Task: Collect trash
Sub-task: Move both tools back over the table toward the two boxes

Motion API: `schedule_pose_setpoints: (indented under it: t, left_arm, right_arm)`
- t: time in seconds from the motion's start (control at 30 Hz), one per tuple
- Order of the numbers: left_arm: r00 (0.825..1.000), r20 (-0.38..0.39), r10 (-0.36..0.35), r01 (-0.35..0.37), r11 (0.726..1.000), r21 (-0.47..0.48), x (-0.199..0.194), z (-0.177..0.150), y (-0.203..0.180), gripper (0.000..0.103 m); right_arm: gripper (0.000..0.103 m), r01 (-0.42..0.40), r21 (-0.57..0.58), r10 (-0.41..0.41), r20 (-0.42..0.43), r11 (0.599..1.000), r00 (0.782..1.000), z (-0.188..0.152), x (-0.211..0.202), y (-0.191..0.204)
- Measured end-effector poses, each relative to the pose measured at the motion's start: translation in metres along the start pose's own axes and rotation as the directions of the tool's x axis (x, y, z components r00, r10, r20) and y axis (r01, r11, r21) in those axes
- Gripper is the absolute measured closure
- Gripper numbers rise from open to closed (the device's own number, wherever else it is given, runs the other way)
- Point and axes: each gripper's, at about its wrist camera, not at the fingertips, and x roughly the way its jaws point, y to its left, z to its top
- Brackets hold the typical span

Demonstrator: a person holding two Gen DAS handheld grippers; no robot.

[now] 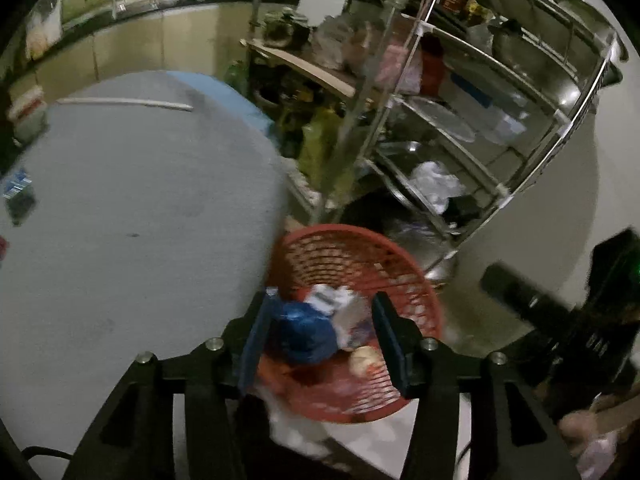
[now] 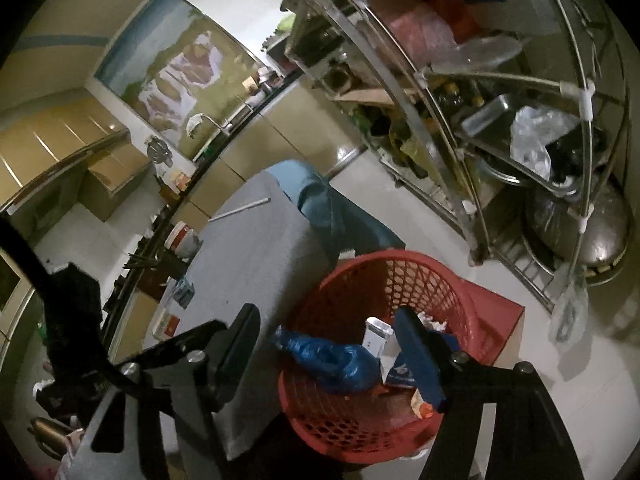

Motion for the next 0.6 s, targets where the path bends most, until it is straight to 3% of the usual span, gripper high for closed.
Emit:
schedule_pose_setpoints:
  t: [0.1, 0.27, 0.5, 0.6]
  left_arm:
    - [0.993, 0.037, 0.111, -0.113, 0.993, 0.033, -0.020, -0.013, 0.011, 0.037]
    - [0.964, 0.078, 0.256, -0.259, 0.965, 0.031, -0.047, -0.036, 0.039, 0.032]
    - [0.906, 0.059, 0.418, -0.413, 0.907, -0.079, -0.076, -0.069, 0.100, 0.032]
    - [0.870, 0.053, 0.490, -0.479, 0.866, -0.142, -0.092, -0.081, 0.128, 0.032]
  right_arm:
    - [0.029, -0.003, -0.025, 0.003, 0.021, 1.000, 1.000, 0.001, -0.003, 0.010]
    - [0.029, -0.007, -0.092, 0.010, 0.026, 0.996, 1.000, -0.004, -0.001, 0.036]
    - [0.029, -0.025, -0.204, 0.023, -0.011, 0.979, 1.000, -0.020, 0.016, 0.087]
    - [0.029, -0.040, -0.238, 0.031, -0.042, 0.970, 0.999, -0.029, 0.026, 0.106]
